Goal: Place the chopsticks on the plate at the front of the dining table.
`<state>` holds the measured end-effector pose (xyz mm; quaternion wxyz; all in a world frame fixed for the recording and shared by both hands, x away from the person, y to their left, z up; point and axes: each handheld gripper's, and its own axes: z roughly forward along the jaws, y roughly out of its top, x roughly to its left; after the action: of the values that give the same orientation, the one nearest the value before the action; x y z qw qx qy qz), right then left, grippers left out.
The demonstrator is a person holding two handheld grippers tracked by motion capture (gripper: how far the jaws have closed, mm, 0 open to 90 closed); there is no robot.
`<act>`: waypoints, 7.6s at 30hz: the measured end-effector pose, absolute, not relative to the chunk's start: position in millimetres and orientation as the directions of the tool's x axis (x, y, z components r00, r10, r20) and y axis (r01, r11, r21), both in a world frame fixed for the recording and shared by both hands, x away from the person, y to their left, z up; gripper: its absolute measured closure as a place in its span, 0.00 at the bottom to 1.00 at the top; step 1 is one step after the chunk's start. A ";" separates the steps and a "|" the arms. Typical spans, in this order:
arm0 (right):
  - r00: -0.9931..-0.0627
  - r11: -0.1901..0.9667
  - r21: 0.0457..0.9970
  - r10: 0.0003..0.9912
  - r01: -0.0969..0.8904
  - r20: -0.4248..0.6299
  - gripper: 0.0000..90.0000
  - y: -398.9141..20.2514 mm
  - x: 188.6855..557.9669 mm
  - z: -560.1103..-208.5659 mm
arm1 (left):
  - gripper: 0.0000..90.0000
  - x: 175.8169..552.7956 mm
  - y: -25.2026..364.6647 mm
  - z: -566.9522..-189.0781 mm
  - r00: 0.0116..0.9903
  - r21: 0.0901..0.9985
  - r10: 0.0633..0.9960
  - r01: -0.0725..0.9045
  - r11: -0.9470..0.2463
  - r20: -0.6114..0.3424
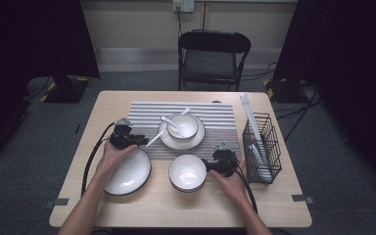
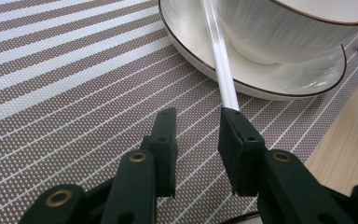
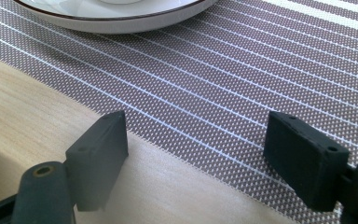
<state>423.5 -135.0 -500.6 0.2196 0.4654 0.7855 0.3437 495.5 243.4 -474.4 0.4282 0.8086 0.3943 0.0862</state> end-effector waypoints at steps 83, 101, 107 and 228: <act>-0.470 0.330 0.744 0.882 0.581 -0.025 0.23 -135.0 423.5 -500.6 | 0.32 491.1 230.9 -476.6 0.656 0.725 0.746 0.568 -0.390 -0.113; -0.470 0.330 0.744 0.883 0.581 -0.025 0.23 -134.9 423.5 -500.7 | 0.34 488.3 223.0 -476.1 0.661 0.722 0.743 0.563 -0.402 -0.102; -0.470 0.330 0.744 0.882 0.581 -0.025 0.23 -134.9 423.5 -500.6 | 0.35 486.1 219.2 -474.7 0.665 0.727 0.739 0.558 -0.401 -0.104; -0.470 0.330 0.744 0.883 0.580 -0.025 0.23 -134.9 423.5 -500.7 | 0.31 479.0 186.4 -472.9 0.714 0.718 0.696 0.521 -0.461 -0.071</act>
<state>423.5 -134.9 -500.7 0.2199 0.4657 0.7853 0.3436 479.0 186.4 -472.9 0.3744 0.8467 0.3595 0.1172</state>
